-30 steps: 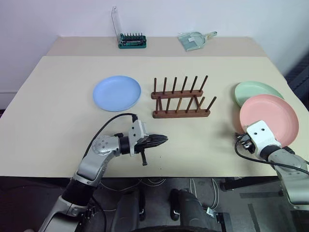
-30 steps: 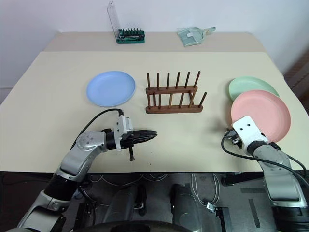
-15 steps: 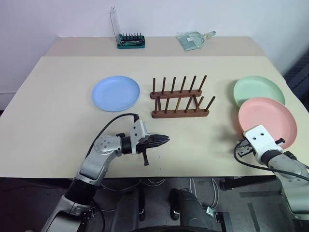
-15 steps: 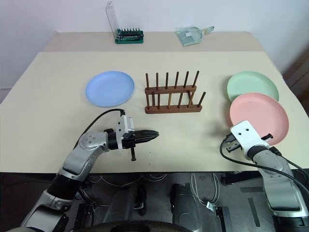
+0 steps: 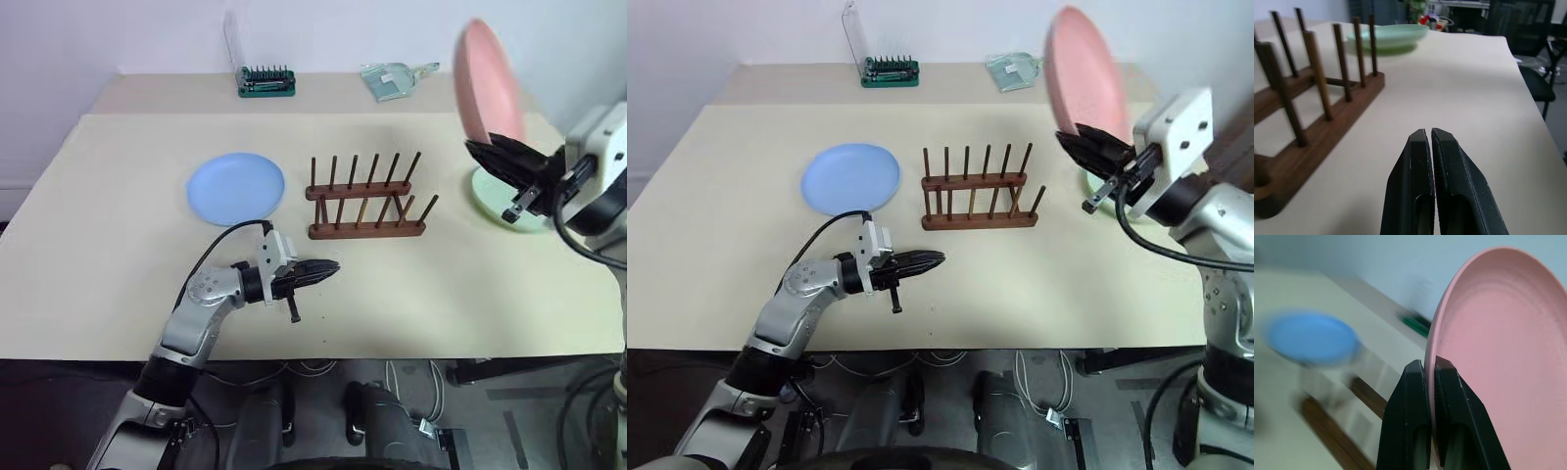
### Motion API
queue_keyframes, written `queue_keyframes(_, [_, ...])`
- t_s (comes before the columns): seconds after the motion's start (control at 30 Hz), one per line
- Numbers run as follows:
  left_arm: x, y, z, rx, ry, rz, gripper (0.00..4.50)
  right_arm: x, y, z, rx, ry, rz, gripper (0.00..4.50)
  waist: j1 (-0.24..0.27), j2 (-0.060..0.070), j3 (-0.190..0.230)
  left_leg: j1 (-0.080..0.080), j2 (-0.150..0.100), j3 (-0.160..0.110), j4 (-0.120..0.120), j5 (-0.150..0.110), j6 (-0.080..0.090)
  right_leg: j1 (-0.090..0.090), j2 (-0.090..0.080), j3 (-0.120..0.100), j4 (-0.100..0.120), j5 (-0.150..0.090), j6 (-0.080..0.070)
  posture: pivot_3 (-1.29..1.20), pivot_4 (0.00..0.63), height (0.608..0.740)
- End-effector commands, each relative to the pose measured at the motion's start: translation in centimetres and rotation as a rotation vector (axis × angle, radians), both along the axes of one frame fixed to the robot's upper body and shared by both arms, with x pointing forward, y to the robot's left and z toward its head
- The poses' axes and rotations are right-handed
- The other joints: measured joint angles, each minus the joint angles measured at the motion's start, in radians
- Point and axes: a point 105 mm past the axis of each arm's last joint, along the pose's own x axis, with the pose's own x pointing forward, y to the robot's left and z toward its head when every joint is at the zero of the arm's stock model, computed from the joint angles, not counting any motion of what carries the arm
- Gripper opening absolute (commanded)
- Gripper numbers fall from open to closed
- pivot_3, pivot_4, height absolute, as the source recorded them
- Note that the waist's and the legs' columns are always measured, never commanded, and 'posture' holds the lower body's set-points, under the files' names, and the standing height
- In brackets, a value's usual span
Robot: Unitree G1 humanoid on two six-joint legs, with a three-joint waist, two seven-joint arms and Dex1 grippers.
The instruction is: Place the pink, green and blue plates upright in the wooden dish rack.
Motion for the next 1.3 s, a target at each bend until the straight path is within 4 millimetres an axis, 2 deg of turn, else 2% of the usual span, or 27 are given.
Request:
queue_keyframes(0.03, [0.1,0.3,1.4,-0.037,-0.045,0.022,0.12,0.7,1.7,1.3,0.192,0.085,0.192,0.05,-0.002,0.000,0.000,-0.001,0.000,0.000,0.000,0.000,0.000,0.000,0.000,0.000,0.000,0.001,-0.001,0.00,0.150,0.740])
queue_keyframes(0.1, [0.0,0.5,1.5,-0.038,-0.048,0.032,0.12,1.4,1.9,1.6,0.259,0.120,0.241,0.05,-0.002,0.000,0.000,-0.001,-0.001,0.001,0.001,0.000,0.001,0.000,-0.001,0.000,0.000,0.001,-0.002,0.00,0.150,0.740])
queue_keyframes(0.27, [-0.4,1.0,1.6,-0.050,-0.044,0.063,0.12,3.2,0.8,1.7,0.423,0.224,0.292,0.05,0.000,0.000,0.000,-0.002,-0.001,0.001,0.000,0.000,0.001,-0.001,-0.001,0.000,0.000,0.001,-0.002,0.00,0.150,0.740])
queue_keyframes(0.43, [-0.8,1.3,1.4,-0.046,-0.037,0.081,0.12,4.0,0.1,1.3,0.476,0.286,0.320,0.05,-0.001,0.000,0.000,-0.002,0.000,0.001,0.000,0.000,0.001,-0.001,-0.001,0.000,0.001,0.002,-0.002,0.00,0.150,0.740])
queue_keyframes(0.63, [-0.8,1.5,1.5,-0.046,-0.041,0.093,0.12,4.6,-0.2,0.6,0.517,0.325,0.311,0.05,-0.002,0.001,0.000,-0.002,0.000,0.001,0.000,0.000,0.001,-0.001,-0.001,0.000,0.001,0.002,-0.002,0.00,0.150,0.740])
queue_keyframes(0.87, [-0.8,1.8,1.6,-0.041,-0.046,0.104,0.12,5.4,-1.5,0.3,0.686,0.370,0.270,0.05,-0.002,0.001,0.000,-0.002,0.000,0.001,0.000,0.000,0.001,-0.001,0.000,0.000,0.001,0.002,-0.002,0.00,0.150,0.740])
queue_keyframes(1.0, [-0.8,1.8,1.7,-0.039,-0.046,0.104,0.12,5.8,-2.0,-0.6,0.758,0.400,0.236,0.05,-0.002,0.001,0.000,-0.002,0.000,0.002,0.000,0.000,0.001,-0.002,-0.001,0.000,0.001,0.002,-0.002,0.00,0.150,0.740])
queue_keyframes(1.27, [-0.6,2.0,1.4,-0.031,-0.047,0.103,0.12,6.4,-2.5,-2.3,0.797,0.440,0.192,0.05,-0.002,0.001,0.000,-0.002,0.000,0.002,0.000,0.000,0.001,-0.002,0.000,0.000,0.001,0.002,-0.002,0.00,0.150,0.740])
queue_keyframes(1.3, [-0.6,2.1,1.4,-0.031,-0.047,0.103,0.12,6.5,-2.6,-2.4,0.799,0.441,0.185,0.34,-0.002,0.001,0.000,-0.002,0.000,0.002,0.000,0.000,0.001,-0.002,0.000,0.000,0.001,0.002,-0.002,0.00,0.150,0.740])
